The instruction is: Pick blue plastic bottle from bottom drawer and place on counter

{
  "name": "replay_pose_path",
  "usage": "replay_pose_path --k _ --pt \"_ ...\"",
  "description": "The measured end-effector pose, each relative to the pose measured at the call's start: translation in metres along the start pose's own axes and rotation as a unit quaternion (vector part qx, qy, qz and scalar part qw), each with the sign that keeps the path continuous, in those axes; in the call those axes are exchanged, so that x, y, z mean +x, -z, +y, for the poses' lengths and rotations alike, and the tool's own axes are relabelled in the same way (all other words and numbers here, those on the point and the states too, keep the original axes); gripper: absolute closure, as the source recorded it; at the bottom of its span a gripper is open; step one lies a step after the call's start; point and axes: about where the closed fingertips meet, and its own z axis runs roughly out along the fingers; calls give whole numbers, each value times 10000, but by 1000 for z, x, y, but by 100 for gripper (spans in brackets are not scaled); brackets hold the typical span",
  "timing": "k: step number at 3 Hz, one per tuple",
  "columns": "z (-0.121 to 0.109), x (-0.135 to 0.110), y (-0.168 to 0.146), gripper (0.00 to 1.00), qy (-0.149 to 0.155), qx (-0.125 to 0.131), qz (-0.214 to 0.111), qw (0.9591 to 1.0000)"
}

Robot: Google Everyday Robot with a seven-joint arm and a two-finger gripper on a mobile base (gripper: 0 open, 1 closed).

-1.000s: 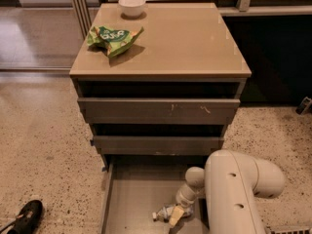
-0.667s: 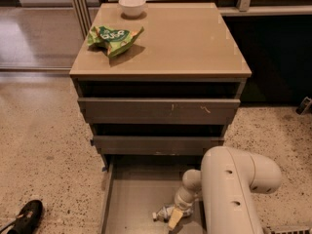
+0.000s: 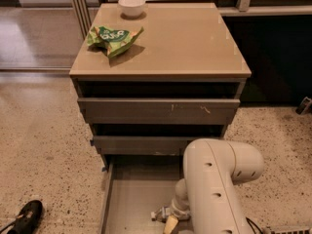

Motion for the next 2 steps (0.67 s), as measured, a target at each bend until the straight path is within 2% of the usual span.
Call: replay_pose_path --k 1,2 --pt "0 0 0 0 0 0 0 10000" --pt "0 0 0 19 0 0 0 10000"
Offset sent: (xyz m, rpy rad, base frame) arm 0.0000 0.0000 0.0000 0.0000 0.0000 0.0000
